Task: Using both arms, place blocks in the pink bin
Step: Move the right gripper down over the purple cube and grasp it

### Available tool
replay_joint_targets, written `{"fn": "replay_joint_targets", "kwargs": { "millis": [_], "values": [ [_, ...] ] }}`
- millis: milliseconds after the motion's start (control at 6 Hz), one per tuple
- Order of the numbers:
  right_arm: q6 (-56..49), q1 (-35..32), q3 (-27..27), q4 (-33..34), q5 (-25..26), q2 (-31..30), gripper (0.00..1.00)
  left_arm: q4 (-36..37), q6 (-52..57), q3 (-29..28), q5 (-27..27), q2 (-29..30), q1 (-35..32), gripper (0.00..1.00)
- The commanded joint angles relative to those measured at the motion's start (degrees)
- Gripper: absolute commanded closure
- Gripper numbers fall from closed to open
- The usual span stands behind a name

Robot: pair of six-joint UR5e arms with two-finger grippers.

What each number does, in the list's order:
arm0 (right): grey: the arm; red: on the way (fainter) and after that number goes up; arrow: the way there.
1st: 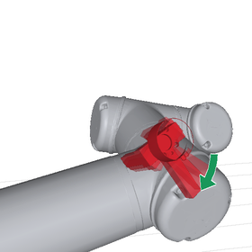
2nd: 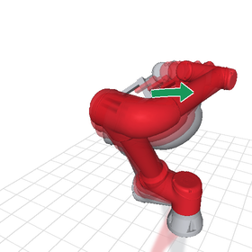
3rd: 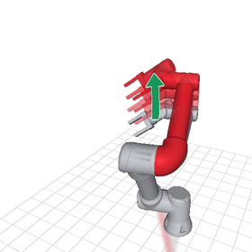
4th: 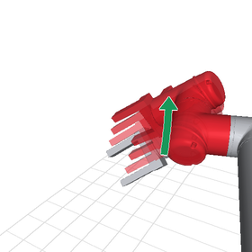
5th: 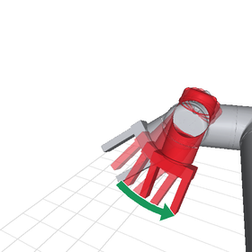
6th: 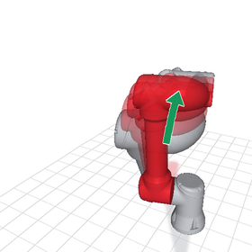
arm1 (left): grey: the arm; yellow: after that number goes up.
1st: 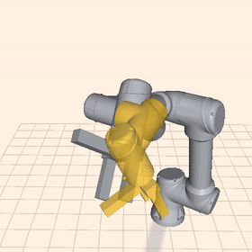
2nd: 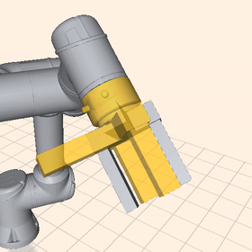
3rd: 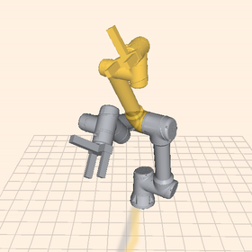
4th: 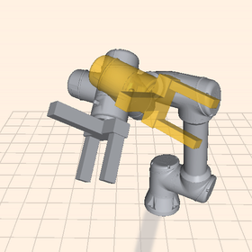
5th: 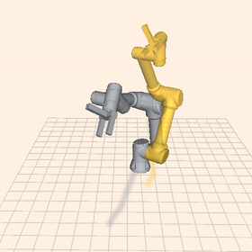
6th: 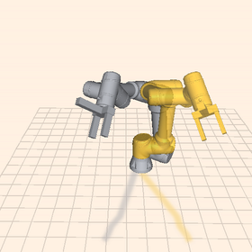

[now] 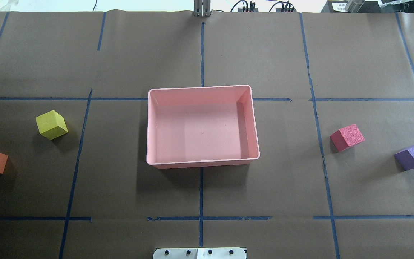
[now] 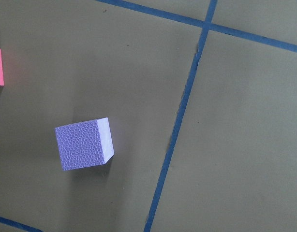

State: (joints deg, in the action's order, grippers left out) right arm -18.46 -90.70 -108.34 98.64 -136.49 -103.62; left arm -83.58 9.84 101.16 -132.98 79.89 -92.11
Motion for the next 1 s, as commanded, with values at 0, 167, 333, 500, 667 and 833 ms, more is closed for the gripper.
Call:
{"fn": "replay_joint_targets", "kwargs": {
  "millis": [0, 167, 333, 500, 667, 833],
  "values": [
    [0.1, 0.0, -0.3, 0.0, 0.0, 0.2, 0.0, 0.1, 0.0, 1.0, 0.2, 0.0, 0.1, 0.0],
    [0.4, 1.5, -0.6, -2.4, -0.2, 0.4, 0.0, 0.2, -0.1, 1.1, 0.1, -0.1, 0.1, 0.0],
    [7.8, 5.8, -0.7, -8.1, -0.3, 0.4, 0.0, 0.2, -0.1, 1.1, 0.0, -0.2, 0.1, 0.0],
    [19.3, 11.2, -0.3, -19.1, 0.3, 0.0, 0.0, 0.3, 0.0, 1.2, 0.0, -0.2, 0.1, 0.0],
    [25.7, 15.5, 0.4, -25.6, 0.7, -0.8, 0.0, 0.3, 0.0, 1.3, -0.1, -0.2, 0.1, 0.0],
    [31.0, 19.6, 1.2, -30.6, 3.3, -1.2, 0.0, 0.3, 0.0, 1.3, 0.0, -0.2, 0.1, 0.0]
  ]
}}
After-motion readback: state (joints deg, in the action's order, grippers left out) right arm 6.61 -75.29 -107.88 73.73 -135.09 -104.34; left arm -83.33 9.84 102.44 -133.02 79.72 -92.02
